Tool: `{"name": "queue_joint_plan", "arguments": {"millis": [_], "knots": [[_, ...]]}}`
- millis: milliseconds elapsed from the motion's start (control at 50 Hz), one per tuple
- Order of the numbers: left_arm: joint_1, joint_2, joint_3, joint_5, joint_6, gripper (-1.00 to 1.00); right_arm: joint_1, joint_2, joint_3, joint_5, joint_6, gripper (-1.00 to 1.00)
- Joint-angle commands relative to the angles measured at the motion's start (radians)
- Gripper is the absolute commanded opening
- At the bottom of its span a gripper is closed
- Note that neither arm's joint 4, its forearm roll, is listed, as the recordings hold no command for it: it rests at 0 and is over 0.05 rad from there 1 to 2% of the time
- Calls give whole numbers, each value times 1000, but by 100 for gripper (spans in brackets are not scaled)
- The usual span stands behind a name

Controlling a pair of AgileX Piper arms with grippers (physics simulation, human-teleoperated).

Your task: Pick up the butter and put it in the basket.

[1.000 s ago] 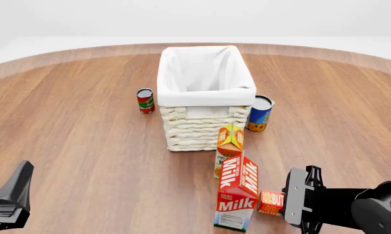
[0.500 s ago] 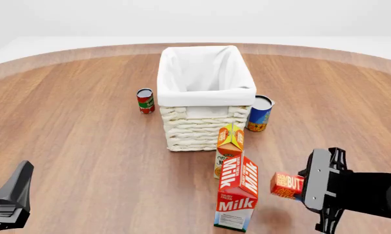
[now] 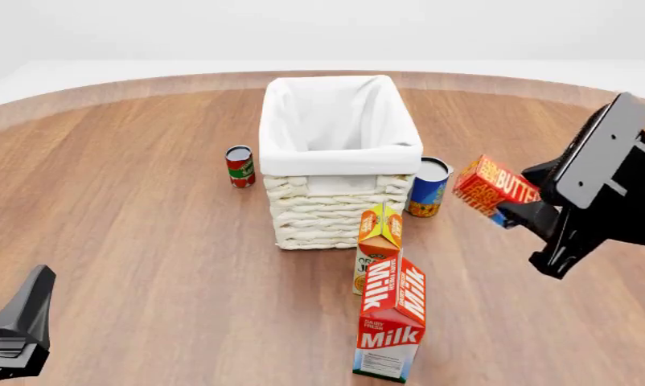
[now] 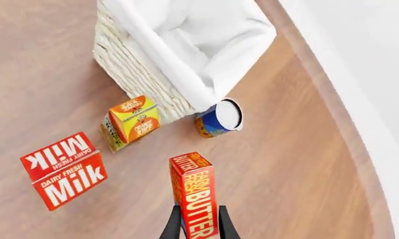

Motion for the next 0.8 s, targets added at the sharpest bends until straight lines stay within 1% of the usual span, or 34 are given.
{"name": "queue_joint_plan", "arguments": {"millis": [20, 60, 80, 120, 140, 180, 200, 220, 240, 260, 280, 300, 320, 340, 360, 420, 440, 460, 480, 500, 520, 540, 580, 600, 620, 760, 800], "knots": [[0, 0, 0, 0, 0, 100, 47, -8, -209, 18, 221, -100], [0, 0, 0, 0, 0, 100, 58, -9, -233, 9, 246, -100], [0, 0, 0, 0, 0, 100, 71, -6, -252, 5, 274, -100], [0, 0, 0, 0, 0, 100, 85, -4, -264, -11, 285, -100], [0, 0, 0, 0, 0, 100, 95, 0, -278, -10, 305, -100], [0, 0, 0, 0, 0, 100, 98, -1, -282, -13, 302, -100], [0, 0, 0, 0, 0, 100, 109, 4, -307, -17, 330, -100], [0, 0, 0, 0, 0, 100, 109, 4, -307, -17, 330, -100], [0, 0, 0, 0, 0, 100, 118, 9, -329, -24, 351, -100], [0, 0, 0, 0, 0, 100, 118, 9, -329, -24, 351, -100], [0, 0, 0, 0, 0, 100, 125, 13, -345, -28, 368, -100], [0, 0, 0, 0, 0, 100, 134, 13, -349, -28, 374, -100], [0, 0, 0, 0, 0, 100, 145, 9, -361, -35, 388, -100], [0, 0, 0, 0, 0, 100, 152, 19, -379, -41, 418, -100], [0, 0, 0, 0, 0, 100, 170, 23, -384, -56, 436, -100], [0, 0, 0, 0, 0, 100, 193, 46, -386, -98, 464, -100], [0, 0, 0, 0, 0, 100, 193, 46, -386, -98, 464, -100], [0, 0, 0, 0, 0, 100, 203, 62, -389, -120, 490, -100], [0, 0, 0, 0, 0, 100, 219, 64, -386, -139, 494, -100], [0, 0, 0, 0, 0, 100, 222, 70, -388, -147, 508, -100], [0, 0, 0, 0, 0, 100, 223, 79, -388, -163, 509, -100], [0, 0, 0, 0, 0, 100, 231, 85, -391, -174, 527, -100], [0, 0, 0, 0, 0, 100, 239, 86, -393, -187, 527, -100], [0, 0, 0, 0, 0, 100, 240, 101, -413, -203, 556, -100], [0, 0, 0, 0, 0, 100, 240, 101, -413, -203, 556, -100], [0, 0, 0, 0, 0, 100, 244, 153, -485, -231, 603, -100], [0, 0, 0, 0, 0, 100, 241, 181, -502, -237, 600, -100]]}}
